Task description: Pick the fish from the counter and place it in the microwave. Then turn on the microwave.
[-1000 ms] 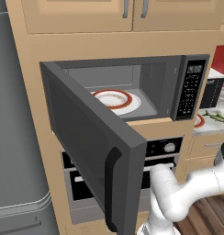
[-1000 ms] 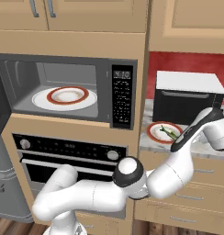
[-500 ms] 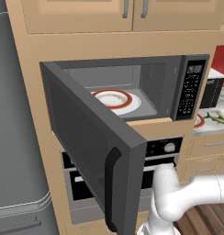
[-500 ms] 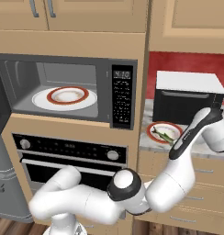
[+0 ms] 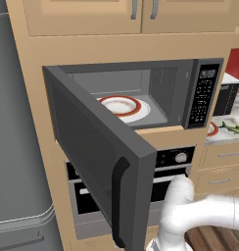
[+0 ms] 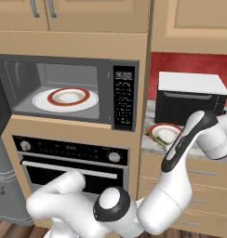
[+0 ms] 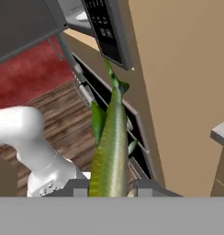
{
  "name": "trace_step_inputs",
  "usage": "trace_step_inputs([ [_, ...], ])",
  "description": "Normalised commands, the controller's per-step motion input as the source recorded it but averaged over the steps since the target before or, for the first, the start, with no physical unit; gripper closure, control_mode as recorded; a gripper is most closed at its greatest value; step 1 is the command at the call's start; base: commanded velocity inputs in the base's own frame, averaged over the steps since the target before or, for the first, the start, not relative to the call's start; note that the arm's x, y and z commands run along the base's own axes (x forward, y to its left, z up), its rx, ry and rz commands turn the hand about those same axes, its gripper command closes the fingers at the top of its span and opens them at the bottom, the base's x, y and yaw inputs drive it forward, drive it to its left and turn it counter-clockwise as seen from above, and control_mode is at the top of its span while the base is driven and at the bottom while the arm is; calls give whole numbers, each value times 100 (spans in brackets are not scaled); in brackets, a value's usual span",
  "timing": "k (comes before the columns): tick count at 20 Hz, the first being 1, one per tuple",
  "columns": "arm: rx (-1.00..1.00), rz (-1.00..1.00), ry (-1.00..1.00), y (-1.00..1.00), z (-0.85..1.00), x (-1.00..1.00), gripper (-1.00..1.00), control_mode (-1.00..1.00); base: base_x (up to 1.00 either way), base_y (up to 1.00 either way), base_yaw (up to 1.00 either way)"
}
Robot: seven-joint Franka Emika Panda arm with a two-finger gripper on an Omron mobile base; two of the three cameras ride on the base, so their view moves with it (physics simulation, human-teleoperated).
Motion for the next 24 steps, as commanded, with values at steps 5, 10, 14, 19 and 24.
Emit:
trace_step_inputs([
  [5, -18, -11, 0, 38, 23, -33, 100, -100, 0, 0, 0],
  [10, -16, -10, 0, 43, 10, -24, 100, -100, 0, 0, 0],
  [14, -6, -8, 0, 48, 9, -24, 100, -100, 0, 0, 0],
  [19, 0, -10, -1, 47, 20, -22, 100, -100, 0, 0, 0],
  [24, -1, -3, -4, 45, 29, -16, 100, -100, 0, 0, 0],
])
